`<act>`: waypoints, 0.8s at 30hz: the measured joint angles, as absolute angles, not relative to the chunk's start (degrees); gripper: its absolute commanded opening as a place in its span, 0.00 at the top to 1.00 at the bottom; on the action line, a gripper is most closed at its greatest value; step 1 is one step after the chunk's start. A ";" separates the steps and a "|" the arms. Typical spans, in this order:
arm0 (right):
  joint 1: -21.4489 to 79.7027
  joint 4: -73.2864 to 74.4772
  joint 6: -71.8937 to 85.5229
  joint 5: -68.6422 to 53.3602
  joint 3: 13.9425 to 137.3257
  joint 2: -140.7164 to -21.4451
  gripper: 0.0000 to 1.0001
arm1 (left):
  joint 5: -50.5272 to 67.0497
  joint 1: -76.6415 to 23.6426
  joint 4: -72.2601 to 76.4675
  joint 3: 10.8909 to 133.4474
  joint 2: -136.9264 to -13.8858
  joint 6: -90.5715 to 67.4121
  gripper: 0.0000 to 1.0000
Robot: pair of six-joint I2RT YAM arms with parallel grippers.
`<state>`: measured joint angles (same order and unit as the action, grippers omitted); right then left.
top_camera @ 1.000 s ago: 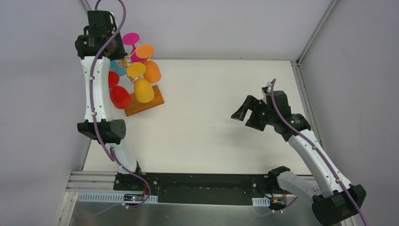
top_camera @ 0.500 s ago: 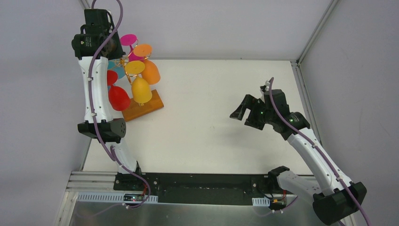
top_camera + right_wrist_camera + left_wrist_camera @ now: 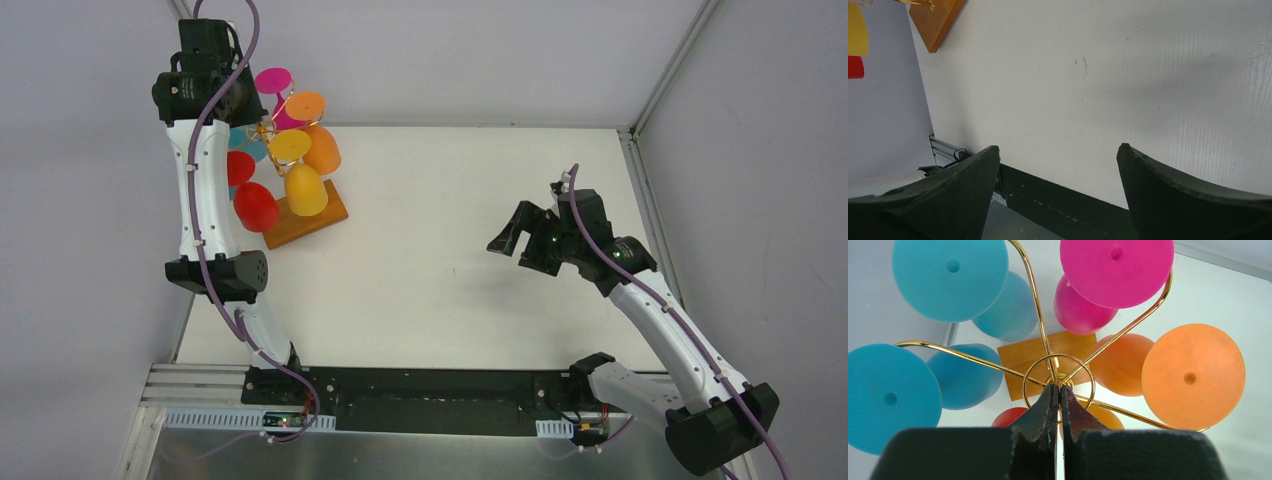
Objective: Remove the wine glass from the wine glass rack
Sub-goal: Pick up the wine rack from the center of the board.
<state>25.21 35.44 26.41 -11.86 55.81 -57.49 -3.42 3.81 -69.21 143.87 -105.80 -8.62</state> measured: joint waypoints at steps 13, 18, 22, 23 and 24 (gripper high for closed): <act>25.43 36.75 26.39 -11.05 55.81 -56.64 0.09 | -3.09 -0.56 -68.55 143.87 -105.80 -9.82 1.00; 25.43 37.30 26.39 -10.90 55.81 -55.27 0.09 | -3.60 -3.90 -68.45 143.87 -105.80 -9.82 1.00; 25.45 37.60 26.39 -10.85 55.81 -54.06 0.09 | -3.70 -5.78 -68.45 143.87 -105.80 -9.85 1.00; 25.45 37.71 26.39 -10.79 55.81 -53.80 0.09 | -3.73 -6.22 -68.45 143.87 -105.80 -9.87 1.00; 25.50 37.85 26.39 -10.72 55.81 -53.47 0.09 | -3.73 -6.68 -68.45 143.87 -105.80 -9.89 1.00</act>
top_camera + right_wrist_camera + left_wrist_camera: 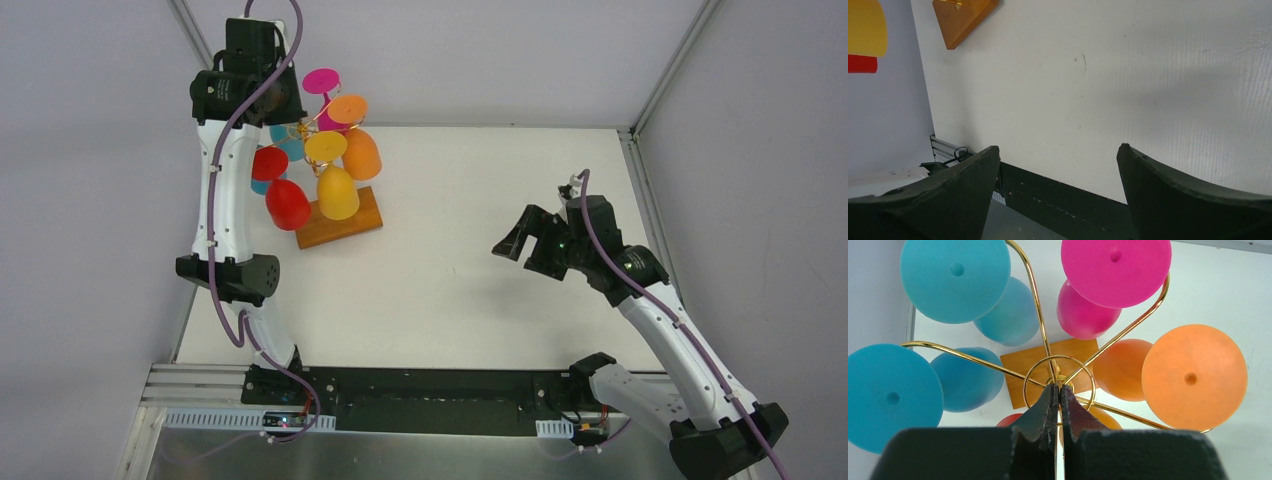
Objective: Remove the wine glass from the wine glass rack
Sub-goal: Pick up the wine rack from the center of the board, then place the wine rack at the center of the board.
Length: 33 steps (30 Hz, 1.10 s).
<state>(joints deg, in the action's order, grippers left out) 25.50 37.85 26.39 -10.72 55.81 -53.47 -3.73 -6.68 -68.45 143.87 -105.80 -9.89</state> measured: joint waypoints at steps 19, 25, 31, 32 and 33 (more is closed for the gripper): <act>25.50 41.12 26.50 -9.41 55.79 -48.12 0.09 | -4.99 -15.73 -68.31 144.53 -105.80 -11.40 1.00; 25.50 42.00 26.59 -9.26 55.70 -46.17 0.09 | -5.19 -19.27 -68.27 144.53 -105.80 -11.53 1.00; 25.50 43.16 26.61 -9.15 55.61 -44.12 0.09 | -5.19 -22.00 -68.23 144.53 -105.80 -11.64 1.00; 25.50 43.38 26.65 -9.13 55.59 -43.81 0.09 | -5.21 -22.46 -68.20 144.53 -105.80 -11.70 1.00; 25.50 43.62 26.72 -9.08 55.59 -43.53 0.09 | -5.23 -22.94 -68.18 144.53 -105.80 -11.84 1.00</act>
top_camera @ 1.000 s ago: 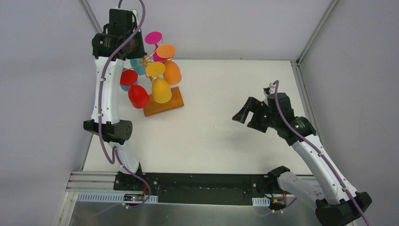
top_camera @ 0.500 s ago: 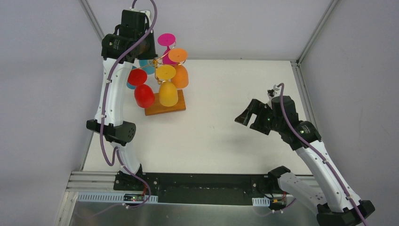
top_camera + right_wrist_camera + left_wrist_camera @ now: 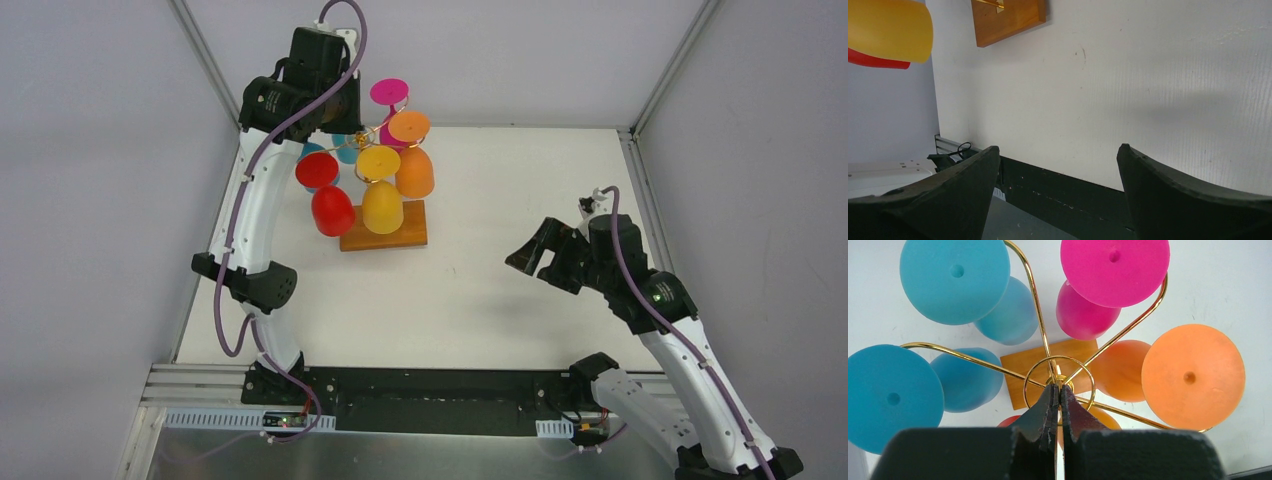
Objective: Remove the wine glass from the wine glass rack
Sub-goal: Place the wine rack at the center of the board.
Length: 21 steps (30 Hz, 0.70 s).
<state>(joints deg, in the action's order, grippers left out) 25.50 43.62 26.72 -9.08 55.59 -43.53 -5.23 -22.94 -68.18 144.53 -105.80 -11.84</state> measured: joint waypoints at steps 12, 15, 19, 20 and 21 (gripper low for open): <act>25.50 45.82 26.87 -7.90 55.57 -40.34 0.09 | -5.23 -29.06 -66.98 144.53 -105.80 -12.64 1.00; 25.50 46.59 26.87 -7.73 55.57 -39.66 0.09 | -5.23 -30.44 -66.26 144.53 -105.80 -12.67 1.00; 25.50 47.46 26.89 -7.64 55.57 -38.59 0.09 | -5.19 -31.68 -65.45 144.53 -105.80 -12.78 1.00; 25.50 47.51 26.89 -7.62 55.57 -38.37 0.09 | -5.19 -31.99 -65.23 144.53 -105.80 -12.82 1.00; 25.50 47.59 26.89 -7.49 55.57 -38.06 0.09 | -5.19 -32.34 -65.06 144.55 -105.80 -12.84 1.00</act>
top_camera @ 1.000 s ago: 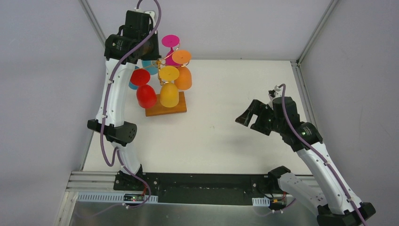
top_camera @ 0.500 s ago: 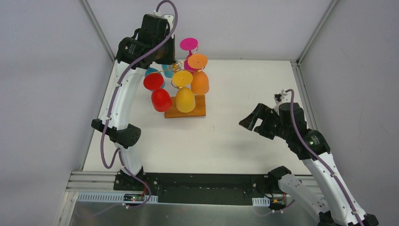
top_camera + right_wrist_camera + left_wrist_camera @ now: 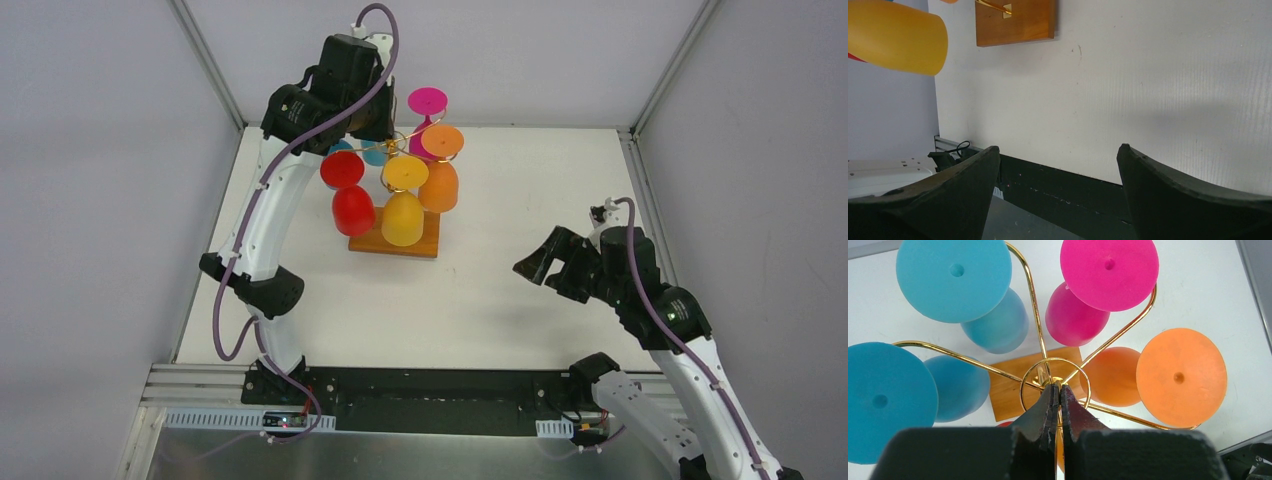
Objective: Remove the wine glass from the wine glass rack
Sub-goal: Place the wine rack at the center of the board.
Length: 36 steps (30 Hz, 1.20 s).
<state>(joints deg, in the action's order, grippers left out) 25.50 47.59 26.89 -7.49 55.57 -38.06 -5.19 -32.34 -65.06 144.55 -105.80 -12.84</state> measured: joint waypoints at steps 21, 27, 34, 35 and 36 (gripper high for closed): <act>25.50 52.60 26.83 -6.15 56.58 -34.92 0.09 | -5.19 -35.70 -53.63 147.63 -105.54 -14.22 1.00; 25.50 52.58 26.83 -6.17 56.58 -34.94 0.09 | -5.67 -35.70 -52.93 145.38 -104.92 -14.17 1.00; 25.50 52.53 26.81 -6.17 56.58 -35.24 0.08 | -7.20 -35.70 -52.90 142.12 -102.48 -14.13 1.00; 25.50 52.53 26.81 -6.15 56.58 -35.31 0.08 | -7.29 -35.70 -52.90 141.86 -102.13 -14.13 1.00; 25.50 52.53 26.79 -6.15 56.58 -35.38 0.08 | -7.53 -35.70 -52.93 141.47 -101.65 -14.11 0.97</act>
<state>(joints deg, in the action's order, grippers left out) 25.50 52.53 26.79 -6.15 56.58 -35.38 -7.53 -35.70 -52.93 141.47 -101.65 -14.11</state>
